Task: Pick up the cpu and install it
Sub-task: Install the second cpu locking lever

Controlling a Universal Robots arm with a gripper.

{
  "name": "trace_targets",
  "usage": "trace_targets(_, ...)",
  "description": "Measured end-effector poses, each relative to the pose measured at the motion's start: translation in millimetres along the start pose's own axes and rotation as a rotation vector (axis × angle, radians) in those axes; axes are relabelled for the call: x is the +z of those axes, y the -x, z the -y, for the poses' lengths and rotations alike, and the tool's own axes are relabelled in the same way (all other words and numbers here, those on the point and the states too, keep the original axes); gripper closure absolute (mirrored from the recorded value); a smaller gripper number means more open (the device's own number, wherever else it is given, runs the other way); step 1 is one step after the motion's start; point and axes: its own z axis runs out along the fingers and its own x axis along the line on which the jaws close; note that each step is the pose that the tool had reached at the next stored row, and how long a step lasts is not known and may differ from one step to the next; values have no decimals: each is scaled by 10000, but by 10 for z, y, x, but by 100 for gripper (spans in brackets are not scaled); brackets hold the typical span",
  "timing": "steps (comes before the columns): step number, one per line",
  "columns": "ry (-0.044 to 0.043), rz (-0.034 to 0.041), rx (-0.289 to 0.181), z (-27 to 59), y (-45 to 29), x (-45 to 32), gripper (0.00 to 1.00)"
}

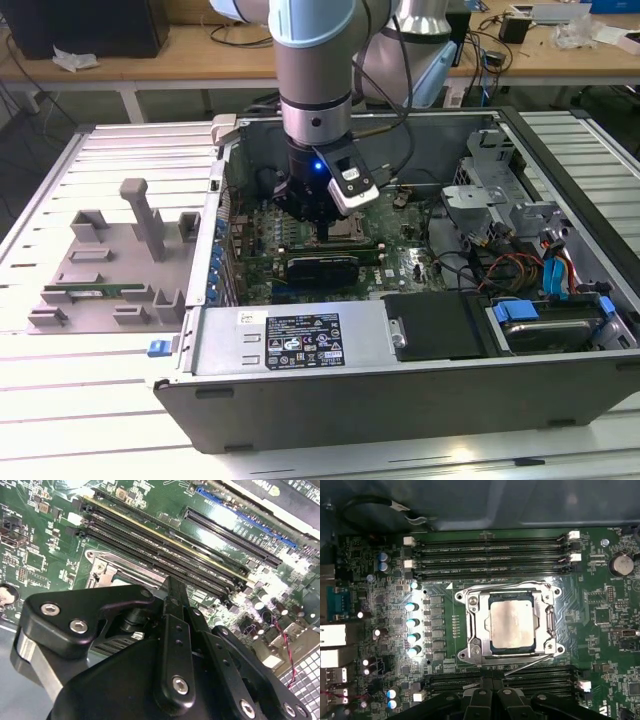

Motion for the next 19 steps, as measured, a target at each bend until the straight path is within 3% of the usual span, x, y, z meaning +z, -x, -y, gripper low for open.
trace_targets(6,11,-10,-277,6,-11,15,89)
trace_targets(19,19,-12,-351,16,-56,63,89)
